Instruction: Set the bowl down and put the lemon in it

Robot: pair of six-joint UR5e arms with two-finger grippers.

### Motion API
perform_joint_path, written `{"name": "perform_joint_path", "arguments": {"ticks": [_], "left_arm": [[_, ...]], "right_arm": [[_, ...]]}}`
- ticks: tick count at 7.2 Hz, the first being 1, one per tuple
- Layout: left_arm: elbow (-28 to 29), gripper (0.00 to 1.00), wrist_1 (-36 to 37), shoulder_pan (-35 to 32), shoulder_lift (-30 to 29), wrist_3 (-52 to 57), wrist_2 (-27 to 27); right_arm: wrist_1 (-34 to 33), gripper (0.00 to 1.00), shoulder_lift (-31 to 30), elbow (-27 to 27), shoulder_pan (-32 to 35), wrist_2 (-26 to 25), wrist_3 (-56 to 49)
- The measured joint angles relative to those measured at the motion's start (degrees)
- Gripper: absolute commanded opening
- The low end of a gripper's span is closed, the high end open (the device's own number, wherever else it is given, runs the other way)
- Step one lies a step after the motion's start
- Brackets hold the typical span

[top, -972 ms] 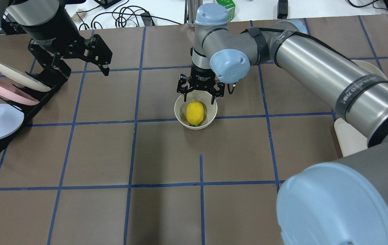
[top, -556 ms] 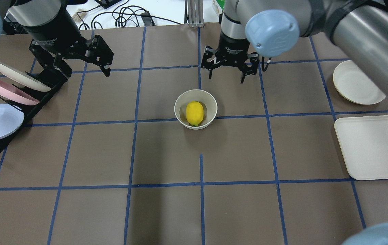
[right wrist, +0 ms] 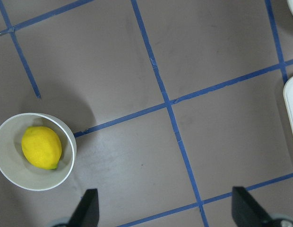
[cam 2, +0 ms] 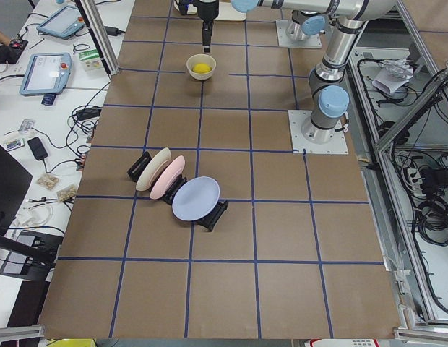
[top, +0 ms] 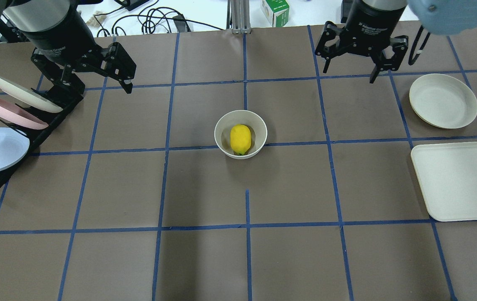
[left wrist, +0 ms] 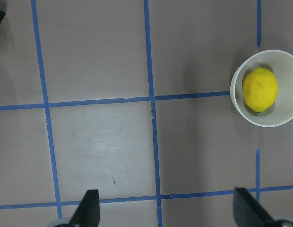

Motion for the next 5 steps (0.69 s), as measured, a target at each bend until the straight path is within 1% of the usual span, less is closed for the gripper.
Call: {"name": "perform_joint_path", "arguments": {"ticks": [2, 5], "left_arm": [[-0.2, 1.00, 0.0, 0.0, 0.4, 0.0, 0.0], [-0.8, 1.00, -0.1, -0.1, 0.7, 0.0, 0.1]], "right_arm": [[1.3, 1.00, -3.6, 1.0, -0.4, -0.1, -4.1], [1.5, 1.00, -5.8, 3.9, -0.6, -0.5, -12.3]]}}
